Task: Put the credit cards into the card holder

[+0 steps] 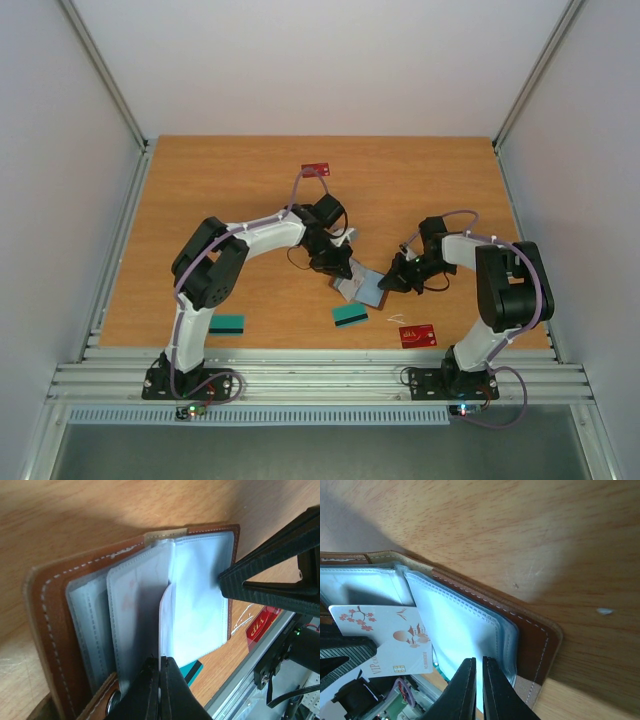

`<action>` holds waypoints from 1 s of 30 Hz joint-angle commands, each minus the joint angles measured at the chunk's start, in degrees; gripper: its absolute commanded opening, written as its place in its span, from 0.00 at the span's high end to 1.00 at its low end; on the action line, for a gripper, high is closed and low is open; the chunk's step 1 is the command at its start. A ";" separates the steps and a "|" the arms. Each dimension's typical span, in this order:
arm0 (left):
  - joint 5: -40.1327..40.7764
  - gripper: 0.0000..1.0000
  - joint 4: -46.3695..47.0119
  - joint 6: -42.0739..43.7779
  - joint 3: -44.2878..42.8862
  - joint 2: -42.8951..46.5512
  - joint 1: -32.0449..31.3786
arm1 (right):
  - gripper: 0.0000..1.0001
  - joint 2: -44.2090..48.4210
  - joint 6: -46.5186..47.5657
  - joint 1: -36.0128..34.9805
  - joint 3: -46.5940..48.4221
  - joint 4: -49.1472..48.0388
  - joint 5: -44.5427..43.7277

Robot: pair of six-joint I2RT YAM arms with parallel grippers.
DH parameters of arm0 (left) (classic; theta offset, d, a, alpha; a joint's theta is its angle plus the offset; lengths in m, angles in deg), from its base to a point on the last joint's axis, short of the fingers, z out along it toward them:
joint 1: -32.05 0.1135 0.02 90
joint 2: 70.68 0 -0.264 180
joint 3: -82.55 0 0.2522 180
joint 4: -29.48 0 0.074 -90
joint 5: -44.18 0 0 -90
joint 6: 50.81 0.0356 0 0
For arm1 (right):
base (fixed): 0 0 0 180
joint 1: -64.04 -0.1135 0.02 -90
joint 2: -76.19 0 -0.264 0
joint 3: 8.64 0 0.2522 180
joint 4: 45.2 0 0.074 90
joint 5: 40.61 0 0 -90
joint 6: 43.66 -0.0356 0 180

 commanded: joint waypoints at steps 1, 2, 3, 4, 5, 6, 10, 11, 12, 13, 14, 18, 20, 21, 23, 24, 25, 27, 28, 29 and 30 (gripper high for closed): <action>-0.92 1.00 -0.71 2.81 1.32 1.00 -0.83 | 0.92 -2.00 0.88 -0.26 -0.65 0.46 -4.88; -0.93 1.00 -0.78 3.04 1.39 1.12 -0.84 | 0.92 -2.07 0.92 -0.26 -0.65 0.47 -4.96; -1.08 1.00 -0.66 3.25 1.55 1.25 -0.93 | 0.92 -2.08 0.88 -0.26 -0.55 0.47 -4.97; -1.25 1.00 -0.46 3.45 1.68 1.28 -0.94 | 0.92 -2.18 0.89 -0.26 -0.45 0.50 -4.97; -1.49 1.00 -0.25 3.58 1.75 1.17 -0.93 | 0.92 -2.21 0.99 -0.26 -0.44 0.54 -4.97; -1.66 1.00 -0.07 3.77 1.72 0.95 -0.96 | 0.92 -2.25 1.02 -0.26 -0.44 0.56 -4.97; -1.70 1.00 0.35 4.57 0.89 -0.51 -0.92 | 0.92 -2.11 1.10 -0.26 -0.33 0.73 -4.97; -1.74 1.00 0.39 4.61 0.64 -0.84 -0.94 | 0.93 -2.11 1.13 -0.26 -0.35 0.84 -4.97; -1.80 1.00 0.69 4.61 0.40 -1.09 -0.92 | 0.93 -2.04 1.22 -0.26 -0.35 0.97 -4.97; -1.89 1.00 1.12 4.41 0.28 -1.21 -0.92 | 0.93 -1.98 1.34 -0.26 -0.30 1.00 -4.97; -2.05 1.00 1.59 4.17 0.20 -1.37 -0.94 | 0.93 -1.86 1.32 -0.26 -0.36 1.03 -4.97; -3.11 1.00 3.60 2.72 -0.11 -1.76 -0.85 | 0.93 -1.66 1.49 -0.26 -0.29 1.34 -5.13; -3.60 1.00 4.74 1.92 -0.21 -1.85 -0.81 | 0.93 -1.63 1.58 -0.26 -0.28 1.43 -5.14; -3.99 1.00 5.42 1.63 -0.20 -1.97 -0.78 | 0.93 -1.65 1.58 -0.26 -0.28 1.44 -5.14; -4.73 1.00 6.11 0.75 -0.32 -2.26 -0.66 | 0.93 -1.67 1.66 -0.26 -0.26 1.57 -5.19; -4.94 1.00 6.77 0.39 -0.18 -2.26 -0.59 | 0.93 -1.60 1.67 -0.26 -0.19 1.68 -5.23; -5.22 1.00 7.41 -0.21 0.03 -2.21 -0.46 | 0.93 -1.51 1.67 -0.26 -0.11 1.70 -5.27; -5.26 1.00 8.21 -0.79 0.25 -2.12 -0.11 | 0.93 -1.28 1.68 -0.26 -0.02 1.91 -5.32; -5.06 1.00 8.34 -0.82 0.39 -2.05 0.00 | 0.93 -1.10 1.68 -0.26 0.08 2.08 -5.40; -5.09 1.00 8.65 -0.84 0.60 -2.03 0.24 | 0.93 -0.97 1.71 -0.26 0.20 2.20 -5.48; -5.27 1.00 8.94 -0.88 0.74 -1.96 0.66 | 0.93 -0.90 1.72 -0.26 0.26 2.38 -5.58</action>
